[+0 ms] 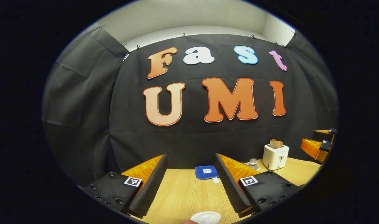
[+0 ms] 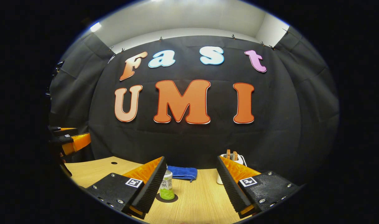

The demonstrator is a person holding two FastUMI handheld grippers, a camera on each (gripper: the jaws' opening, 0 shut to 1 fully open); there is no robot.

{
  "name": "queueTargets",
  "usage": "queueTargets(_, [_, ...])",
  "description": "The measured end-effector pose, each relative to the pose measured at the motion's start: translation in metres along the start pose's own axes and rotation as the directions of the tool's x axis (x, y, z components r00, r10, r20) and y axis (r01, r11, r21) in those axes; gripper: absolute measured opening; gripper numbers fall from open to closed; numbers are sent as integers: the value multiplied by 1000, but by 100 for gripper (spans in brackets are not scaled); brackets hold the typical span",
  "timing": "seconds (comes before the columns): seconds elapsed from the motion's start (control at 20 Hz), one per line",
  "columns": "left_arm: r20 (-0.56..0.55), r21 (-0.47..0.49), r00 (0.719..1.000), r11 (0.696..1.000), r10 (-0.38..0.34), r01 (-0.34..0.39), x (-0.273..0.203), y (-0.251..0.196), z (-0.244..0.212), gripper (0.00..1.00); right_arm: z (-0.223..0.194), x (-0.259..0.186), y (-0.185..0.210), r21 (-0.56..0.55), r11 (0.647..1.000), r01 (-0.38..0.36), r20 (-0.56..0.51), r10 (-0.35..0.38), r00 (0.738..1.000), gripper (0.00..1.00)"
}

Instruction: Open the teacup lid with one hand, grasp the water bottle and pour water into the teacup with the other hand; after pouring, place the water bottle on the coaster and then close the teacup lid.

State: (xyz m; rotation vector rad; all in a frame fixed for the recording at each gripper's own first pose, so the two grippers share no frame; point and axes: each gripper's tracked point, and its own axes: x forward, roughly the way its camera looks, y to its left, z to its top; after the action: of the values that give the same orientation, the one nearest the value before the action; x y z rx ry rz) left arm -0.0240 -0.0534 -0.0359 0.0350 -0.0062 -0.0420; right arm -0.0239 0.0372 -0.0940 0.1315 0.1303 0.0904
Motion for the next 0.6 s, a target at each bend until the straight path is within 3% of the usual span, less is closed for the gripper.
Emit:
queueTargets(0.05, [0,0,1000,1000,-2,2,0,-1,-1,98,1,-1,0,-1,1000,-1,3,1,1000,97])
queueTargets(0.25, [-21,-23,999,999,-33,33,-1,-13,-10,98,-2,0,2,1,1000,-6,-6,6,1000,97])
queueTargets(0.6, [-8,-1,1000,1000,-27,27,-1,-10,-8,95,7,2,10,-11,1000,-17,14,17,1000,97])
